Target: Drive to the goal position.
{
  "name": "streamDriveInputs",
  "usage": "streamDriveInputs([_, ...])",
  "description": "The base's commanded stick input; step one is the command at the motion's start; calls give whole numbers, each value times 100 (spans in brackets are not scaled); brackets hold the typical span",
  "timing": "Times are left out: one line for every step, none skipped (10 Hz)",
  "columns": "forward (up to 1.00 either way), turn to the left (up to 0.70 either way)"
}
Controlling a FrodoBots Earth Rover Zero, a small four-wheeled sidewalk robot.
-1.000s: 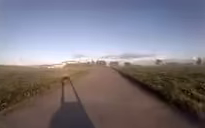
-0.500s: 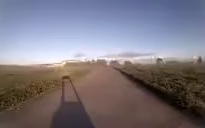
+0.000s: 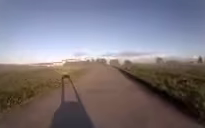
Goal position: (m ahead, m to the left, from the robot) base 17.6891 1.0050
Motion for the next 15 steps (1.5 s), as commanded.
streamDriveInputs([70,0])
streamDriveInputs([70,0])
streamDriveInputs([70,0])
streamDriveInputs([70,0])
streamDriveInputs([70,0])
streamDriveInputs([70,0])
streamDriveInputs([70,0])
streamDriveInputs([70,-35])
streamDriveInputs([70,-35])
streamDriveInputs([70,-35])
streamDriveInputs([70,-35])
streamDriveInputs([70,-32])
streamDriveInputs([70,-15])
streamDriveInputs([70,0])
streamDriveInputs([70,0])
